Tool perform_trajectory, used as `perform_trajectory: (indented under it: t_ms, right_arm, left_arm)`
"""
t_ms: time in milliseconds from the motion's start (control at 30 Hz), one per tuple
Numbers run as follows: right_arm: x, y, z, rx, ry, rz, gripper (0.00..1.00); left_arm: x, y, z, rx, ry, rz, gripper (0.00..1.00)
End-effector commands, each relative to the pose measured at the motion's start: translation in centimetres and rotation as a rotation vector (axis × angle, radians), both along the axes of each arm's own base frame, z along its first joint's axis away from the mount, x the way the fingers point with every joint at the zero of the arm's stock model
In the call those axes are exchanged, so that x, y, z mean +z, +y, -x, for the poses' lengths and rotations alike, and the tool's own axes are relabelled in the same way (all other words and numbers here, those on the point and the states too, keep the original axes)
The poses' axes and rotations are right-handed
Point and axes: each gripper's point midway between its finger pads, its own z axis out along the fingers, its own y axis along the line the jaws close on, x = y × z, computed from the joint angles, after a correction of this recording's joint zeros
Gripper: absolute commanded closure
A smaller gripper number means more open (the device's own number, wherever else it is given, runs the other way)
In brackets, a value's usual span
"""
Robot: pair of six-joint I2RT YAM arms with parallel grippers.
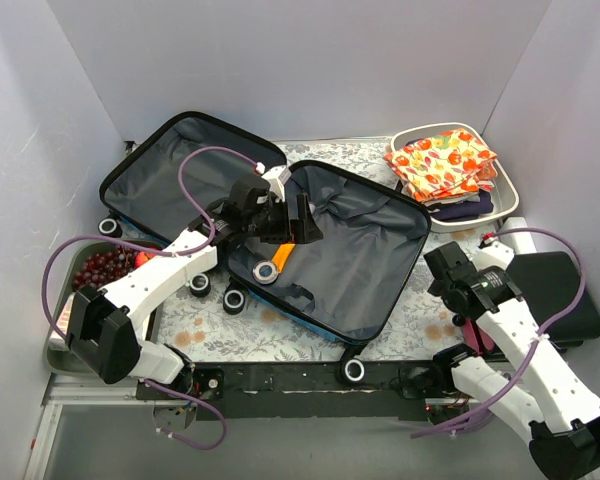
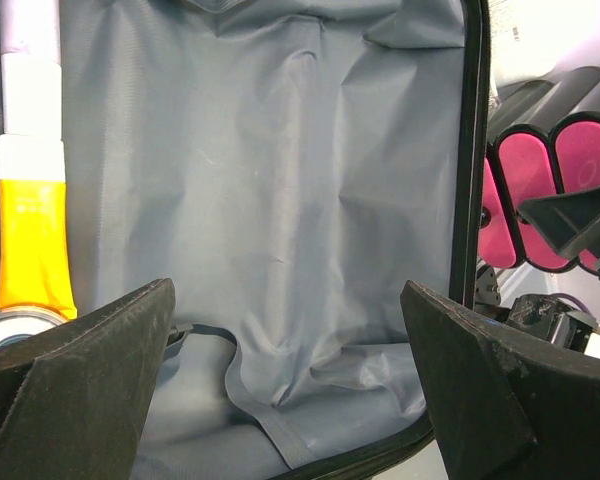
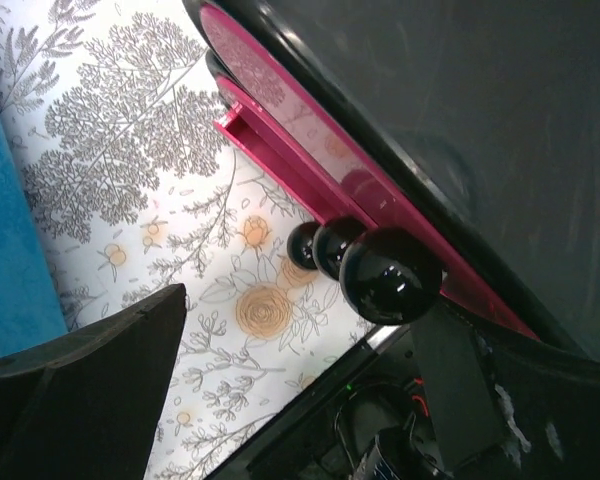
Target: Open, take out, and arrange the luggage
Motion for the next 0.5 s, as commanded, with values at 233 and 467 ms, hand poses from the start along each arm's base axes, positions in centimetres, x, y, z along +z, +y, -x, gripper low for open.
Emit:
perform_trajectory:
  t_ms: [233,467]
  right_arm:
    - [4.8,-0.2,-9.3,0.028,-0.258,0.068,0.03]
    - [6.1,0.8,-13.7,0.168,-0.347,0.038,0.04]
  left_arm:
    - [-0.1,0.7,0.2,0.025,-0.026,-0.042,0.02]
    - [-0.4,0.8,0.0,0.029,-0.029,-0.058,0.02]
